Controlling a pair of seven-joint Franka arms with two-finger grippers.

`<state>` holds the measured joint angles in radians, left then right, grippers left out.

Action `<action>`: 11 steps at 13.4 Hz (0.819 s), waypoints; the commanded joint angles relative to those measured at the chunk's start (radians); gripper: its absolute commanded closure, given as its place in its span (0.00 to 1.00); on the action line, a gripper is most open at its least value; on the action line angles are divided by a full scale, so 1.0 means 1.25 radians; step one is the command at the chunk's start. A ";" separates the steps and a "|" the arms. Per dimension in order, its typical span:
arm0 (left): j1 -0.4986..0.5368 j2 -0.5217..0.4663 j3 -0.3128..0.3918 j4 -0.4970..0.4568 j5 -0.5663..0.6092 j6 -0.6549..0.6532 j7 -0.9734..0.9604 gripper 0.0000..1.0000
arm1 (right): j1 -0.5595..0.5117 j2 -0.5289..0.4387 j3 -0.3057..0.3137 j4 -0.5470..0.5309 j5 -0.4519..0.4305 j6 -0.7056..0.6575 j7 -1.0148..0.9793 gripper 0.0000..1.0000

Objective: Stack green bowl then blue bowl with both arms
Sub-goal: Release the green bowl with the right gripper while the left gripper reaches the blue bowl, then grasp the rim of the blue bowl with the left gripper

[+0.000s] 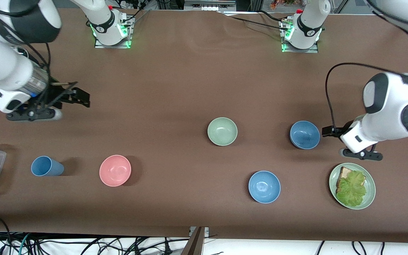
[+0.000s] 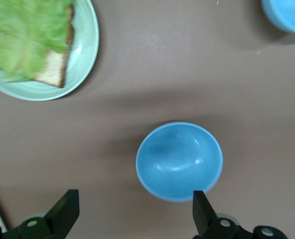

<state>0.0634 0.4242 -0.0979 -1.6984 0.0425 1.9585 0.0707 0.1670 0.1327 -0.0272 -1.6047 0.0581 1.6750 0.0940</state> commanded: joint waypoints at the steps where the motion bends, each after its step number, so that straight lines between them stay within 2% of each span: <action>1: 0.001 -0.005 -0.008 -0.161 0.004 0.174 0.021 0.00 | -0.083 -0.072 0.056 -0.092 -0.011 0.007 -0.022 0.00; 2: -0.002 0.008 -0.009 -0.198 0.015 0.244 0.023 0.00 | -0.104 -0.068 0.065 -0.092 -0.011 0.006 -0.033 0.00; 3: -0.007 0.027 -0.008 -0.203 0.015 0.261 0.027 0.01 | -0.105 -0.064 0.062 -0.086 -0.011 0.007 -0.054 0.00; 4: -0.007 0.048 -0.008 -0.195 0.016 0.268 0.031 0.14 | -0.104 -0.061 0.061 -0.081 -0.012 0.007 -0.063 0.00; 5: -0.008 0.065 -0.006 -0.178 0.016 0.278 0.054 0.34 | -0.104 -0.057 0.061 -0.076 -0.015 0.009 -0.064 0.00; 6: -0.007 0.087 -0.004 -0.178 0.015 0.289 0.079 0.35 | -0.103 -0.056 0.061 -0.069 -0.015 0.010 -0.070 0.00; 7: 0.003 0.102 -0.003 -0.179 0.016 0.291 0.106 0.48 | -0.101 -0.049 0.061 -0.052 -0.018 0.010 -0.082 0.00; 8: 0.006 0.105 0.001 -0.175 0.015 0.291 0.153 0.54 | -0.099 -0.028 0.063 -0.023 -0.021 0.007 -0.074 0.00; 10: 0.006 0.102 0.007 -0.168 0.015 0.291 0.190 0.93 | -0.099 0.000 0.063 0.018 -0.017 0.009 -0.076 0.00; 11: 0.006 0.102 0.007 -0.159 0.015 0.291 0.199 1.00 | -0.099 0.012 0.063 0.039 -0.017 0.007 -0.078 0.00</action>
<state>0.0682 0.5489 -0.0898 -1.9296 0.0430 2.3250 0.2745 0.0578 0.1006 0.0360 -1.6310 0.0496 1.6921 0.0165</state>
